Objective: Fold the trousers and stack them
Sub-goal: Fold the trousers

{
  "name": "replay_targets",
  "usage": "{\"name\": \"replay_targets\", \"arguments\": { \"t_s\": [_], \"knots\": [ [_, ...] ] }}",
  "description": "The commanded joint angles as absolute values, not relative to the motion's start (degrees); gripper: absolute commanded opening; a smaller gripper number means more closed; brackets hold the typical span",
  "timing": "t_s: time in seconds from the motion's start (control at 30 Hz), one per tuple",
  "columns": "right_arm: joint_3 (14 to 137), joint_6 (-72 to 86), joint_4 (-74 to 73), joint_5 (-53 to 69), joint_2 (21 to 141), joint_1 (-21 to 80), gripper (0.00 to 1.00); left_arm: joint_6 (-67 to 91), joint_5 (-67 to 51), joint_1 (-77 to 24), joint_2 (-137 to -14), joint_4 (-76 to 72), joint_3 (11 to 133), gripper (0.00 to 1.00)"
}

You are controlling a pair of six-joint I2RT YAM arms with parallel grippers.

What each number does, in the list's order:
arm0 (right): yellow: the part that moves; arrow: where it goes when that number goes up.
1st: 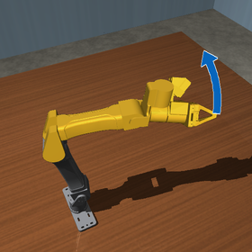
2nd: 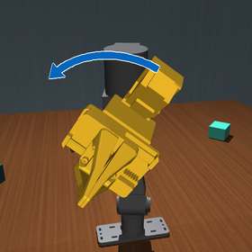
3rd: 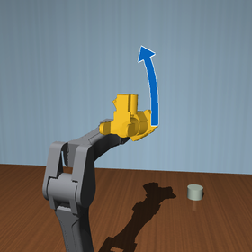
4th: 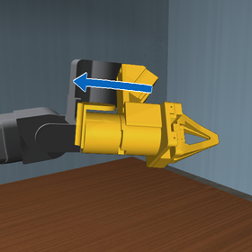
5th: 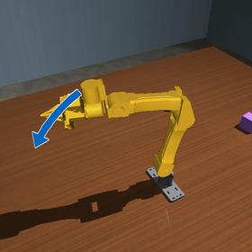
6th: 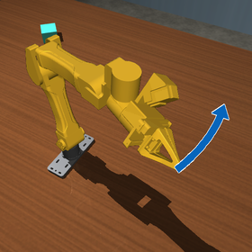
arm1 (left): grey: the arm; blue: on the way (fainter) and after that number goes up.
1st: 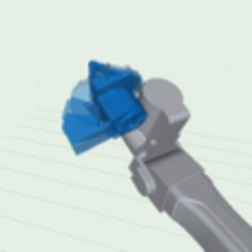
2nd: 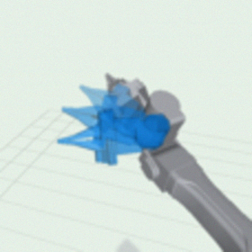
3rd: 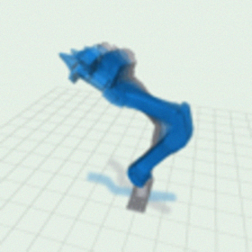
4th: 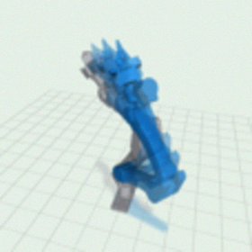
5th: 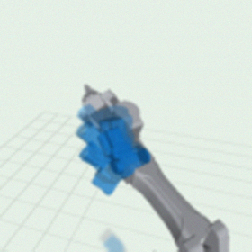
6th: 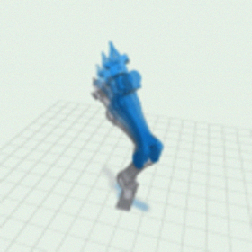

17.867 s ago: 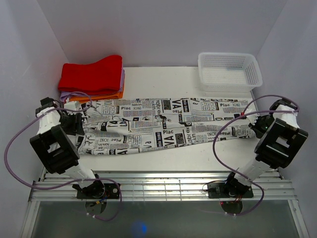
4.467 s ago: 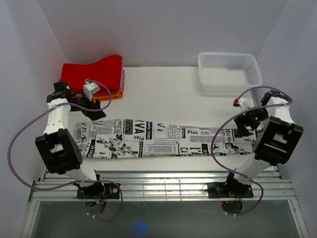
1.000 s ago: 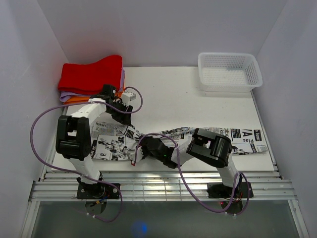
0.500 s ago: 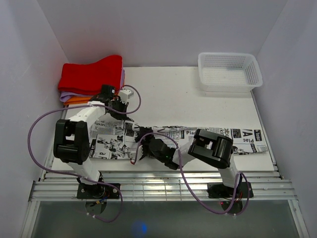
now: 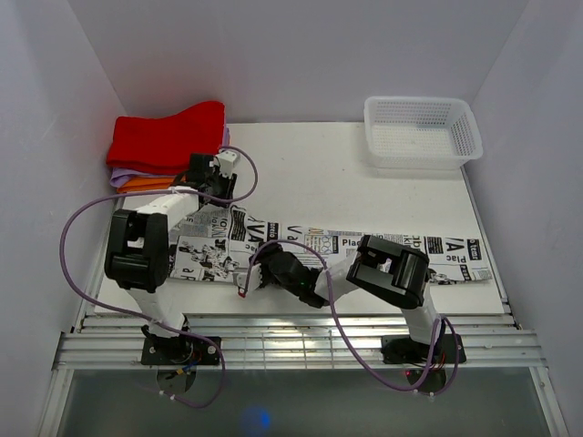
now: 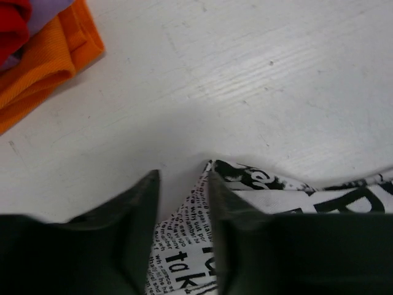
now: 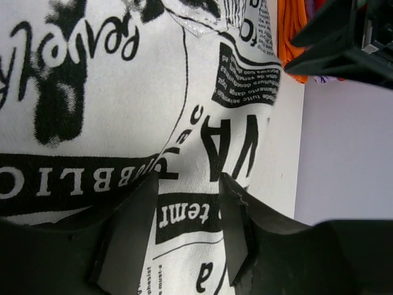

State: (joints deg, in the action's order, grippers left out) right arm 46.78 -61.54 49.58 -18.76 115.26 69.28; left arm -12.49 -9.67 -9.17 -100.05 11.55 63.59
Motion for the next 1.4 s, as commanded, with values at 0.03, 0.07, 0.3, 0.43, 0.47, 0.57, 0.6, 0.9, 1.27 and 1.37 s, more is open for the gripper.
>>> {"name": "replay_targets", "arguments": {
  "t_s": [0.03,0.07,0.3,0.43,0.47,0.57,0.6,0.9,1.27,1.37],
  "knots": [
    [48.9,-53.5,33.5,-15.7,115.9,68.7,0.56,-12.0,-5.1,-8.5,-100.0,8.3,69.6,0.64],
    [50.7,-51.3,32.0,-15.5,114.9,68.4,0.65,-12.2,-6.2,-8.4,-99.3,9.0,70.5,0.66],
    [66.7,-36.3,4.9,2.9,102.1,58.7,0.98,-12.7,-17.5,-3.3,-91.8,25.6,79.1,0.73],
    [71.4,-30.2,-14.3,18.3,97.0,49.9,0.97,-14.3,-24.7,2.2,-87.6,36.0,78.2,0.73],
    [71.5,-29.8,-17.4,21.0,96.2,48.0,0.98,-14.8,-25.9,3.2,-86.6,37.3,77.2,0.74],
    [68.0,-29.4,-27.9,26.1,92.4,41.0,1.0,-18.4,-30.4,8.2,-84.1,43.0,72.8,0.74],
    [66.3,-29.4,-30.0,27.3,89.7,36.7,1.0,-19.7,-31.4,10.3,-83.5,43.8,70.4,0.74],
    [48.8,-36.7,-44.2,29.0,80.8,8.9,0.95,-20.9,-26.1,16.7,-86.5,43.8,58.7,0.71],
    [56.8,-40.7,-49.6,28.6,94.8,-8.3,0.93,-24.1,-29.0,30.2,-95.3,42.4,63.1,0.68],
    [60.2,-41.0,-52.1,29.4,92.8,-9.0,0.93,-26.6,-35.9,30.2,-91.3,47.9,65.8,0.7]
  ]
}}
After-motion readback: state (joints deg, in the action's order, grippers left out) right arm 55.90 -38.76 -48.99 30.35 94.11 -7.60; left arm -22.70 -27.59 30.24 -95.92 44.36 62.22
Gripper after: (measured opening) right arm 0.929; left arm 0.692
